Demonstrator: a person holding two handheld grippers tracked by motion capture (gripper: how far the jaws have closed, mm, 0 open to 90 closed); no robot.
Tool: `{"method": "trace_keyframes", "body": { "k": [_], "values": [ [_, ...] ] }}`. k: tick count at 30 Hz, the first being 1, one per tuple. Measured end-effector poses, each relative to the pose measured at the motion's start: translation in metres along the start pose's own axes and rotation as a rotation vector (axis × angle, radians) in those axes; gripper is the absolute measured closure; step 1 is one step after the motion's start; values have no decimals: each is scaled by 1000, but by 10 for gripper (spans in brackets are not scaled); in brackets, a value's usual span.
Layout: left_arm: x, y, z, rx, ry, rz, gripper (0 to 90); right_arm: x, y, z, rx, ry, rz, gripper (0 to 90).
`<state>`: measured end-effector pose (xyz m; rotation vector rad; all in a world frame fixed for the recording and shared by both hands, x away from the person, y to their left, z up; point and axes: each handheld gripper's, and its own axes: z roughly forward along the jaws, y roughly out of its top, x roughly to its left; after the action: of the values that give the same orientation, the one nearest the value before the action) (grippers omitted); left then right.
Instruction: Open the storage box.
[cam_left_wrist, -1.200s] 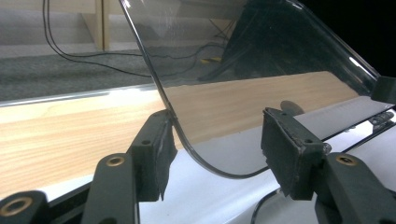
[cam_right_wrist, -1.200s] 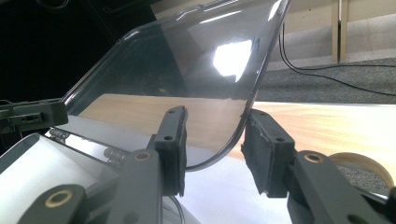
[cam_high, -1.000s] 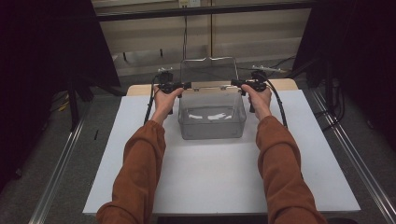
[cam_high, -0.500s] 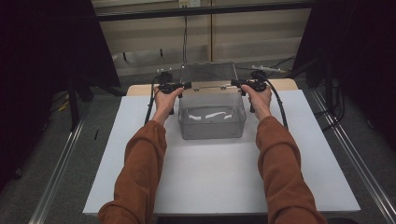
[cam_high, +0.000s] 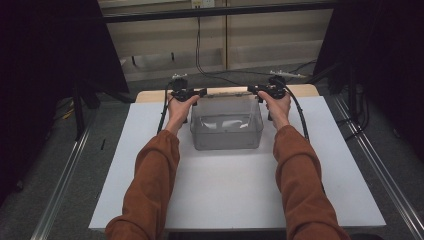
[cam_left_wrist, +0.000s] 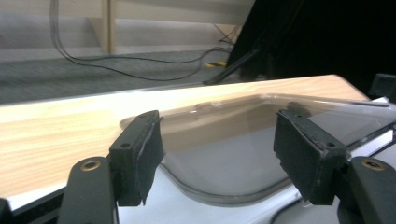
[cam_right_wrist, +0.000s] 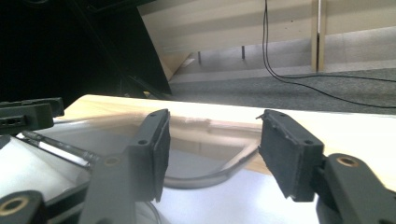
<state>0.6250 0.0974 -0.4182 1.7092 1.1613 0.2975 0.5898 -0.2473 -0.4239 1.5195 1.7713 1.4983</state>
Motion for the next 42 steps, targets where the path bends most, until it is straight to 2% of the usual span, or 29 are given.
{"method": "trace_keyframes", "body": {
  "k": [7, 11, 14, 17, 23, 25, 27, 30, 31, 33, 35, 37, 39, 40, 42],
  "values": [
    [-2, 3, -4, -30, 4, 30, 277, 1, 3, -3, -19, -25, -30, 349],
    [-3, 4, -11, -22, 36, 61, 207, 4, 6, -7, -16, -22, -49, 304],
    [-2, 1, -15, -36, 37, 80, 187, 8, 8, -9, -14, -28, -73, 247],
    [-3, 2, -20, -52, 36, 79, 142, 12, 8, -10, -13, -33, -83, 169],
    [-11, 6, -30, -70, 13, 141, 104, 20, 10, -11, -26, -40, -92, 37],
    [-14, 5, -33, -80, 6, 149, 96, 20, 10, -12, -31, -33, -92, 24],
    [-15, 3, -37, -91, 5, 163, 84, 22, 9, -14, -32, -40, -115, 23],
    [-13, -4, -44, -123, -18, 146, 61, 23, 8, -20, -49, -29, -119, 19],
    [-13, -7, -46, -122, -11, 155, 53, 23, 8, -23, -54, -29, -118, 19],
    [-12, -10, -49, -140, 9, 174, 47, 25, 6, -27, -59, -58, -150, 22],
    [-13, -10, -54, -150, 19, 174, 40, 26, 3, -33, -101, -74, -185, 23],
    [-15, -9, -59, -170, 14, 163, 32, 28, 2, -37, -109, -83, -218, 14],
    [-19, -8, -64, -183, 29, 191, 32, 29, 0, -42, -127, -97, -235, 16],
    [-22, -8, -68, -198, 24, 209, 32, 30, -1, -44, -132, -93, -233, 17],
    [-26, -9, -73, -227, 11, 214, 33, 32, -4, -48, -139, -84, -238, 15]
  ]
}}
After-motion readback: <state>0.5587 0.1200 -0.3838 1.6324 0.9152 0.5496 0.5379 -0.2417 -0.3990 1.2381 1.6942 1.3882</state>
